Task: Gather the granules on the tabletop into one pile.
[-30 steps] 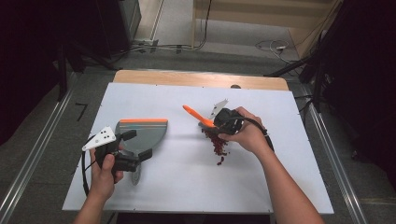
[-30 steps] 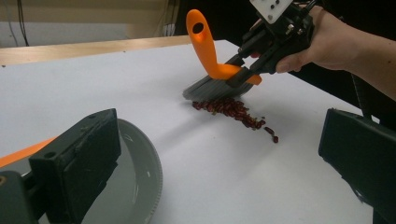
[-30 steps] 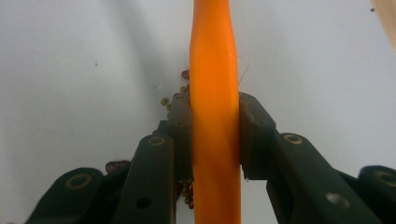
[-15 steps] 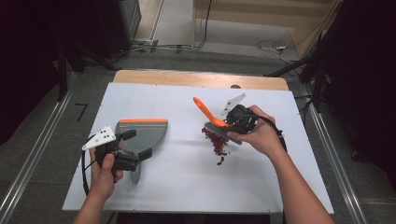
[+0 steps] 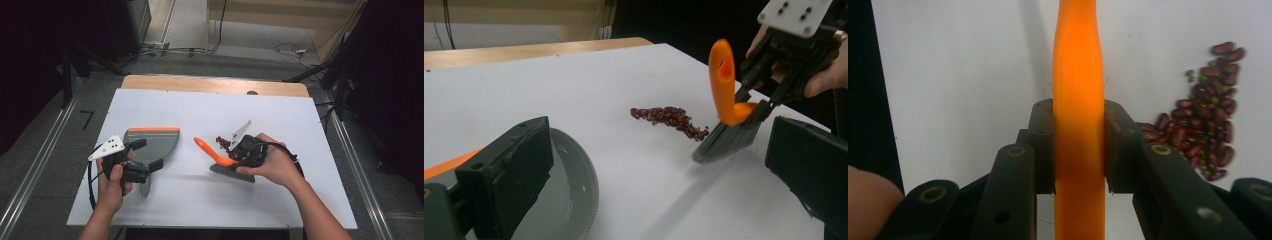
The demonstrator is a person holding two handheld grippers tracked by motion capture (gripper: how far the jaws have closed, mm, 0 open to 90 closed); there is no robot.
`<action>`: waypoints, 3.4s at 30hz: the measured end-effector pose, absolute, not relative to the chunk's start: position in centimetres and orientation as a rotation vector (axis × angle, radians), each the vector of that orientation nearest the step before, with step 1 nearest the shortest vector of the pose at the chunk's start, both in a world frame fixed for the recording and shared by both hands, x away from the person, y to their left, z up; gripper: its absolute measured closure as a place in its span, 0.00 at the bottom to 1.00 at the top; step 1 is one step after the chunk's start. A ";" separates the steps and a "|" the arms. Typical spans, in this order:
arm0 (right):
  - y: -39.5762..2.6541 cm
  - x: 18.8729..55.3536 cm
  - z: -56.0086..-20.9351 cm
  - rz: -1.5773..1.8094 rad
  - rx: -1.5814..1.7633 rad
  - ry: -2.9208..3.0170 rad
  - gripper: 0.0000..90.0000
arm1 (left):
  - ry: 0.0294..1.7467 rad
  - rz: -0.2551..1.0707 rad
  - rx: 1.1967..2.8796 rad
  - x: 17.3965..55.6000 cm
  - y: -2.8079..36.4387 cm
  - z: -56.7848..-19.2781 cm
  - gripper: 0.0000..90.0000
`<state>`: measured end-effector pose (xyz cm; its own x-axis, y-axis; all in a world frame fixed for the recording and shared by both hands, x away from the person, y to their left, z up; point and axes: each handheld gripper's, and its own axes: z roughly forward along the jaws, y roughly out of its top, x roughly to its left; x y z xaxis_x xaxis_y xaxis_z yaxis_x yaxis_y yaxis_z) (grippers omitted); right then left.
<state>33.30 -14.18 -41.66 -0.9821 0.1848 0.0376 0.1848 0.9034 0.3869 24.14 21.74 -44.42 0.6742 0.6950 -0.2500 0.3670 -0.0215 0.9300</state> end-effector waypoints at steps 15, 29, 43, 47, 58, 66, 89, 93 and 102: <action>-13.5 38.3 -43.2 -0.666 -0.345 -3.055 0.76 | 0.884 0.325 1.629 24.1 21.9 -44.4 0.00; -13.2 40.0 -42.9 -0.661 -0.424 -3.102 0.76 | 0.883 0.323 1.629 24.1 22.0 -44.4 0.00; -12.9 39.6 -40.8 -0.730 -0.462 -3.123 0.77 | 0.882 0.310 1.614 24.3 22.0 -44.4 0.00; -12.7 39.0 -39.9 -0.795 -0.516 -3.110 0.77 | 0.879 0.314 1.613 24.2 22.0 -44.3 0.00; -12.1 40.8 -40.2 -1.021 -1.089 -2.711 0.76 | 0.882 0.315 1.620 24.3 21.9 -44.4 0.00; -11.0 41.2 -44.3 -0.873 -1.223 -2.555 0.76 | 0.881 0.313 1.622 24.3 22.0 -44.4 0.00; -16.1 42.3 -44.6 -0.816 -1.568 -2.472 0.76 | 0.874 0.308 1.639 24.3 21.5 -44.5 0.00; -16.7 42.2 -44.4 -0.825 -1.567 -2.479 0.76 | 0.875 0.308 1.639 24.3 21.4 -44.6 0.00; -17.4 41.0 -41.9 -0.973 -1.375 -2.577 0.76 | 0.877 0.308 1.638 24.3 21.5 -44.6 0.00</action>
